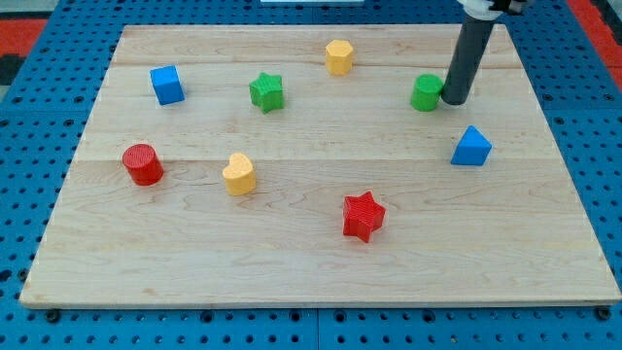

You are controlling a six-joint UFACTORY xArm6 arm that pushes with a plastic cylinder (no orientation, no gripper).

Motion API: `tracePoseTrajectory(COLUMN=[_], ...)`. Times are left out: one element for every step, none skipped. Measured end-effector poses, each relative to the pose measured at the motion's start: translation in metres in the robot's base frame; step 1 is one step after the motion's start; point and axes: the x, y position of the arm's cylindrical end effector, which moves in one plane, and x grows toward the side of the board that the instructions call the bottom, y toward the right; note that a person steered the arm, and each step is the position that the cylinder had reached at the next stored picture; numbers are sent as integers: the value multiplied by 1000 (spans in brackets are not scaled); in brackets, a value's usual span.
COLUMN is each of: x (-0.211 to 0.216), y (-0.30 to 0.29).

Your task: Push the green circle to the bottom of the yellow hexagon

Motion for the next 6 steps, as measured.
tracePoseTrajectory(x=[0, 0, 0, 0, 0, -1], y=[-18, -35, -49, -44, -9, -8])
